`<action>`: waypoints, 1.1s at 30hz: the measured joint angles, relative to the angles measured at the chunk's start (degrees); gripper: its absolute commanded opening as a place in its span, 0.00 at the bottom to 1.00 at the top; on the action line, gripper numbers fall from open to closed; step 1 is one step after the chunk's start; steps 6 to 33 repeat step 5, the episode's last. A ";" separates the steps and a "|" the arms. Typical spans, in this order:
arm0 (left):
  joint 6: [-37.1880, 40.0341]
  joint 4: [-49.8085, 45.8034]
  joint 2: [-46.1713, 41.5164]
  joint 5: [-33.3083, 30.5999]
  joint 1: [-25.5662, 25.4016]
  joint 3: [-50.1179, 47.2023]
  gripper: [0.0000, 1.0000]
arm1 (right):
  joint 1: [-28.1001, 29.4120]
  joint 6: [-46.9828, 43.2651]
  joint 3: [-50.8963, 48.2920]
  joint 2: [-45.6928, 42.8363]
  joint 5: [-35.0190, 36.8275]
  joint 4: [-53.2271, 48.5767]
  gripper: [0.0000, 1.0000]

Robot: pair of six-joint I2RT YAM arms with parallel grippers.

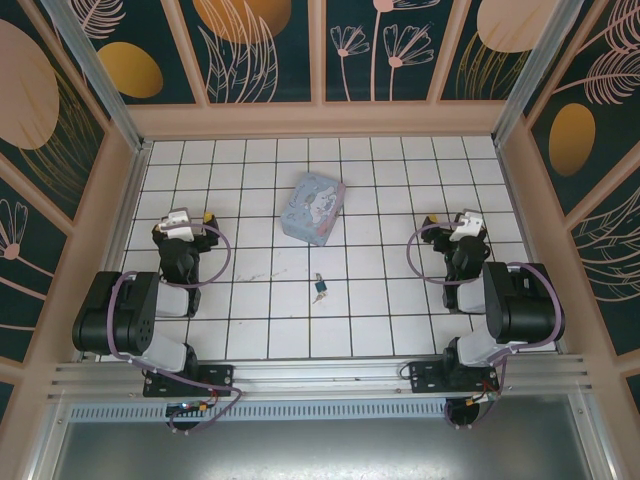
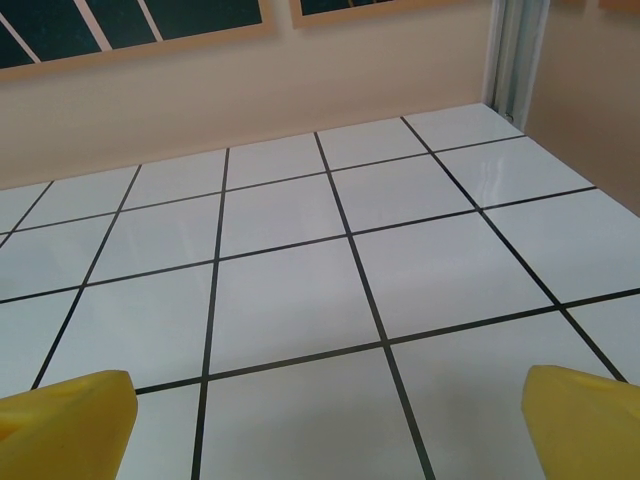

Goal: Unlock the padlock with the key

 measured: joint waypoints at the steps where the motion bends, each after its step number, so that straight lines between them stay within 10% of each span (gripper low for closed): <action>1: 0.00 -0.02 0.00 0.00 0.00 0.00 0.99 | 0.00 0.00 0.20 0.00 -0.13 -0.24 0.99; 33: 0.00 0.00 0.00 0.00 0.00 0.00 0.99 | -0.37 0.00 0.90 0.00 -1.86 -0.37 0.99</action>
